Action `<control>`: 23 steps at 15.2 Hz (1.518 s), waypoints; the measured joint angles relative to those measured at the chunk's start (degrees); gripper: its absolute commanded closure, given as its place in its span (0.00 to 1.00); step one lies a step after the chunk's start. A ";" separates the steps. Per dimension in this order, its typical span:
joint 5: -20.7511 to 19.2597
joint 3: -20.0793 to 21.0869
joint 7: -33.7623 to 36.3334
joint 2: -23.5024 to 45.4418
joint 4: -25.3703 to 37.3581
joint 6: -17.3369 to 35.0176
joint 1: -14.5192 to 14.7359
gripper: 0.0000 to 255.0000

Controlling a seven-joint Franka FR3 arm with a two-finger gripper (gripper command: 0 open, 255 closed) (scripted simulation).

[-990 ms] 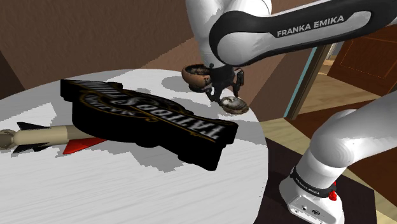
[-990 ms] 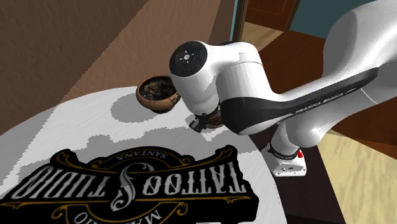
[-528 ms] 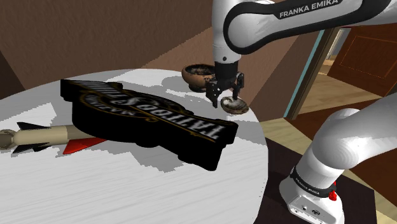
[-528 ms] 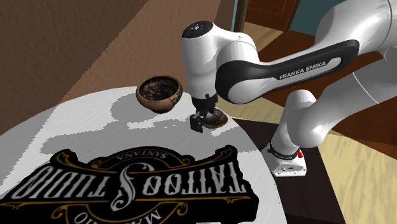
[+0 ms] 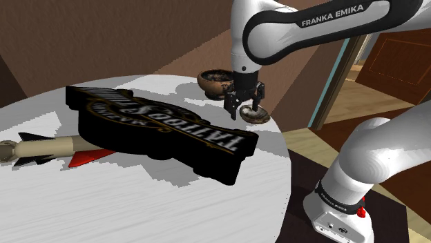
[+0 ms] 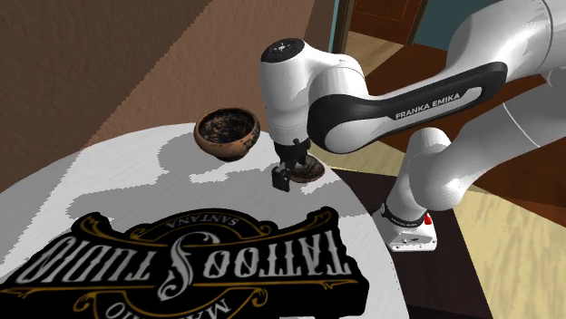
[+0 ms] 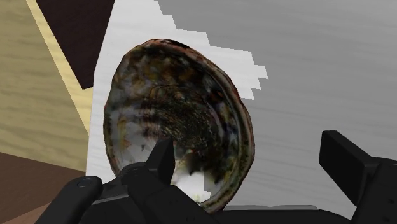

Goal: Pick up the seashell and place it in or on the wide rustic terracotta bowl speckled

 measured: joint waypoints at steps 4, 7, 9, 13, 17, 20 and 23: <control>0.00 0.00 0.00 0.00 0.00 0.00 0.00 1.00; -0.01 0.00 0.01 -0.02 0.01 -0.02 0.00 1.00; -0.01 -0.01 0.01 -0.02 0.02 -0.02 0.00 1.00; -0.06 -0.13 -0.04 -0.19 0.74 -0.91 -0.01 1.00; -0.30 -0.63 -0.27 -0.68 3.37 -4.01 -0.13 1.00; -0.44 -0.85 -0.28 -0.84 5.54 -6.35 -0.18 1.00; -0.72 -1.26 -0.53 -0.89 7.77 -8.62 -0.36 1.00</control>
